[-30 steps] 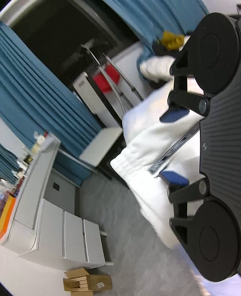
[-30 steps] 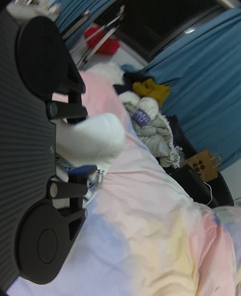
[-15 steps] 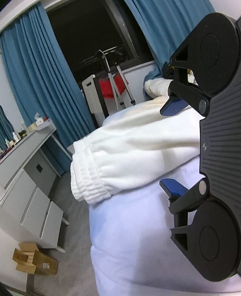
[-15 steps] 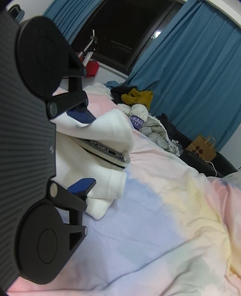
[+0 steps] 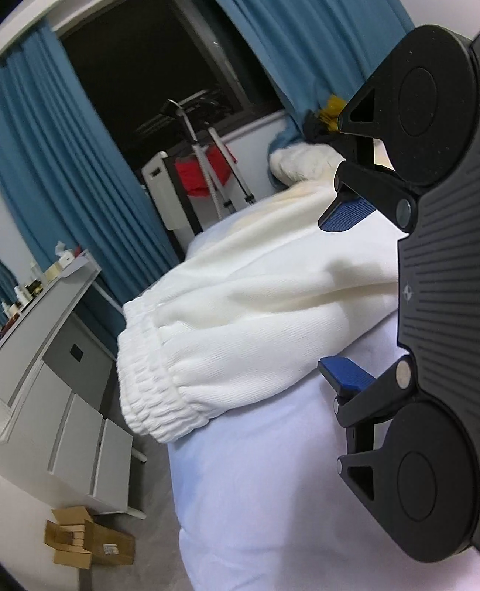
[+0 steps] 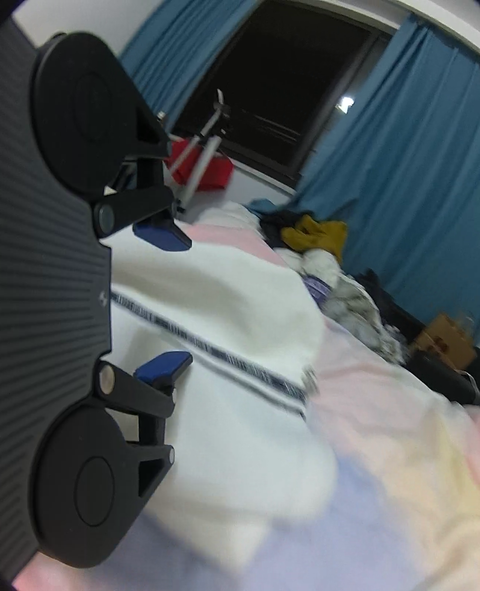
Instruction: Fold clothes
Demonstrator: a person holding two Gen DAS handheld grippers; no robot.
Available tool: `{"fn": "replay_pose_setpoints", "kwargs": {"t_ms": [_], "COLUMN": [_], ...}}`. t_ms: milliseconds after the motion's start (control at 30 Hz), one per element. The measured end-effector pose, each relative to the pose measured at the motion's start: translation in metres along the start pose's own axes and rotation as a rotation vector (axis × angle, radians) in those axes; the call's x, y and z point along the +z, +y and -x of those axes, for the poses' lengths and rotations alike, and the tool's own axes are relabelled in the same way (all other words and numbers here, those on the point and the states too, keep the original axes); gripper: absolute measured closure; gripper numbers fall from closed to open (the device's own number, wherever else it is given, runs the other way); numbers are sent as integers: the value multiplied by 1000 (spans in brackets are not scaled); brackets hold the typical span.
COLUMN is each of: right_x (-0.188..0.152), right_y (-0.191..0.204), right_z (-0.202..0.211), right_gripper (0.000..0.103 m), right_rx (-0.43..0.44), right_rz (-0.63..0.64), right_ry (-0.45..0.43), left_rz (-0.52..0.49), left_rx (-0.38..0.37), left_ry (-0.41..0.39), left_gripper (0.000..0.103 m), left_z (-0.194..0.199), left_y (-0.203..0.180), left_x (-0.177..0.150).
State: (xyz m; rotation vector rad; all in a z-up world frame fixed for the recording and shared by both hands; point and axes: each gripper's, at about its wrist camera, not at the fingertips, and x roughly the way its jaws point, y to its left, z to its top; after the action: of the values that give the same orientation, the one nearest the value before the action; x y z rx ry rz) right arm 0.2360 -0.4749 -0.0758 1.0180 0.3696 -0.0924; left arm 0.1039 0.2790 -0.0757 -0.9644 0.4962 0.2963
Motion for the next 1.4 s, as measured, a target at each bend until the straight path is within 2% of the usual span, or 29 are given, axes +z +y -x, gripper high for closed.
{"fn": "replay_pose_setpoints", "kwargs": {"t_ms": [100, 233, 367, 467, 533, 600, 700, 767, 867, 967, 1000, 1033, 1133, 1200, 1233, 1267, 1400], "right_x": [-4, -10, -25, -27, -28, -29, -30, -28, -26, -24, -23, -22, -20, -15, -12, -10, -6], "right_y": [8, -11, -34, -46, -57, -69, -80, -80, -84, -85, -83, -81, -67, -55, -48, -43, -33], "right_z": [0, 14, 41, 46, 44, 39, 30, 19, 0, -6, -7, -7, -4, 2, 5, 8, 17], "right_gripper": [43, 41, 42, 40, 33, 33, 32, 32, 33, 47, 60, 77, 85, 87, 87, 87, 88], "right_rx": [-64, -105, -145, -178, -209, -230, -165, -98, -59, -56, -67, -77, -98, -83, -74, -66, -55], "right_rz": [81, -60, -248, -328, -361, -392, -430, -419, -380, -352, -336, -313, -253, -230, -208, -189, -156], "right_ry": [-70, -84, -38, 2, 19, 30, 43, 47, 30, -35, -49, -57, -81, -98, -108, -117, -131], "left_rz": [-46, -27, -52, -68, -56, -41, -25, -28, -17, -18, -23, -29, -25, -6, 4, 19, 55], "left_rx": [28, 45, 47, 40, 31, 23, 15, 8, -11, -32, -39, -46, -50, -53, -57, -67, -119], "left_ry": [11, 45, 61, 68, 69, 68, 62, 56, 47, 36, 25, 10, -12, -19, -25, -29, -73], "left_gripper": [27, 27, 26, 26, 26, 26, 26, 26, 27, 30, 30, 32, 44, 59, 75, 85, 90], "left_z": [-10, -27, -36, -40, -41, -43, -47, -50, -57, -67, -71, -74, -81, -83, -82, -80, -58], "left_y": [-5, -4, -4, -5, -3, -1, 1, 2, 5, 6, 6, 7, 8, 9, 9, 11, 14], "left_x": [-5, -11, -13, -13, -14, -13, -13, -12, -9, -5, -3, -2, 1, 4, 5, 8, 18]}}
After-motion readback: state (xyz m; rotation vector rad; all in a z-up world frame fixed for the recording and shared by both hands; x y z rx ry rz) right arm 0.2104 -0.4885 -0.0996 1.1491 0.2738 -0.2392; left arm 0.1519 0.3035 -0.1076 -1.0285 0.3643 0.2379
